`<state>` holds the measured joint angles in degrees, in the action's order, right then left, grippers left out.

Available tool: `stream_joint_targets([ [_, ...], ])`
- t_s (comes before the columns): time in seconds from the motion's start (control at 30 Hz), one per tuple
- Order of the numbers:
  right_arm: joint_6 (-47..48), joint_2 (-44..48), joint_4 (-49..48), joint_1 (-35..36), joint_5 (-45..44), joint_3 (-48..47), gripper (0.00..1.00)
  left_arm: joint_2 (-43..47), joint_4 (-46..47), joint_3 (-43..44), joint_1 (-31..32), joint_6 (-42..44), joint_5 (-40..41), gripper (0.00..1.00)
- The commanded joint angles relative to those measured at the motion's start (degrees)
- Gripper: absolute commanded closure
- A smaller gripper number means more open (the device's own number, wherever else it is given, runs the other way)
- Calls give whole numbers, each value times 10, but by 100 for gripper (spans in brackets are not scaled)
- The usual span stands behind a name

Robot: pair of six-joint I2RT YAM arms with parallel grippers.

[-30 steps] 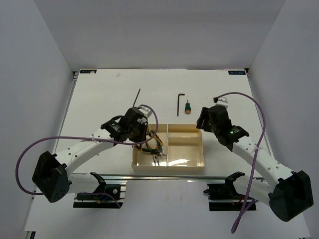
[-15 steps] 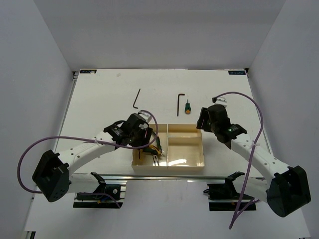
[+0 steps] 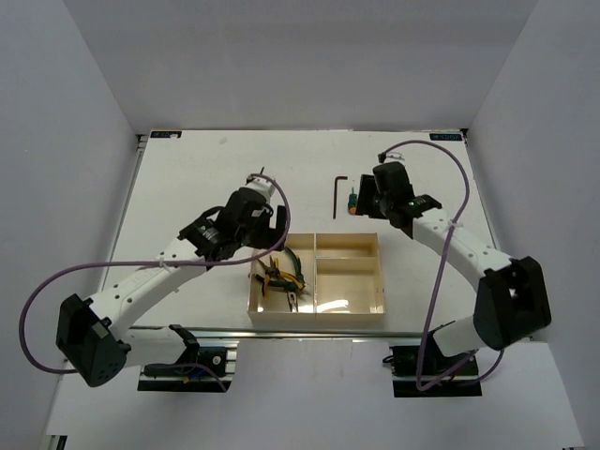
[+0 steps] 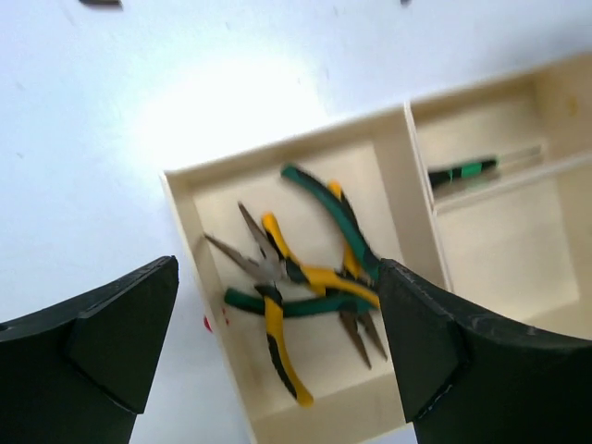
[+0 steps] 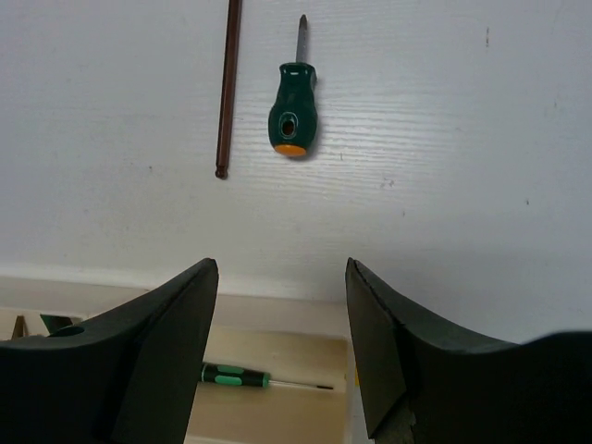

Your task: Sort the tools into containers

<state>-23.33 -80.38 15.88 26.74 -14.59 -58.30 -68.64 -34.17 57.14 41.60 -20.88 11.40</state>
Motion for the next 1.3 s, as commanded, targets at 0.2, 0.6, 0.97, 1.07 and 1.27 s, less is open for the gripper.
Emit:
stream_joint_targets([
  [0.2, 26, -144, 23, -15, 17, -155, 37, -69, 10, 76, -85, -8, 33, 2],
  [0.6, 27, -287, 56, -35, 45, -243, 39, -55, 53, 18, -206, 11, 35, 2],
  [0.97, 36, -333, 40, -40, 68, -226, 43, -40, 79, -6, -211, 34, 49, 2],
  [1.07, 39, -342, 36, -35, 66, -230, 45, -38, 82, -7, -211, 37, 49, 2],
  [1.27, 43, -368, 42, -41, 64, -253, 57, -40, 80, -6, -211, 41, 53, 2],
])
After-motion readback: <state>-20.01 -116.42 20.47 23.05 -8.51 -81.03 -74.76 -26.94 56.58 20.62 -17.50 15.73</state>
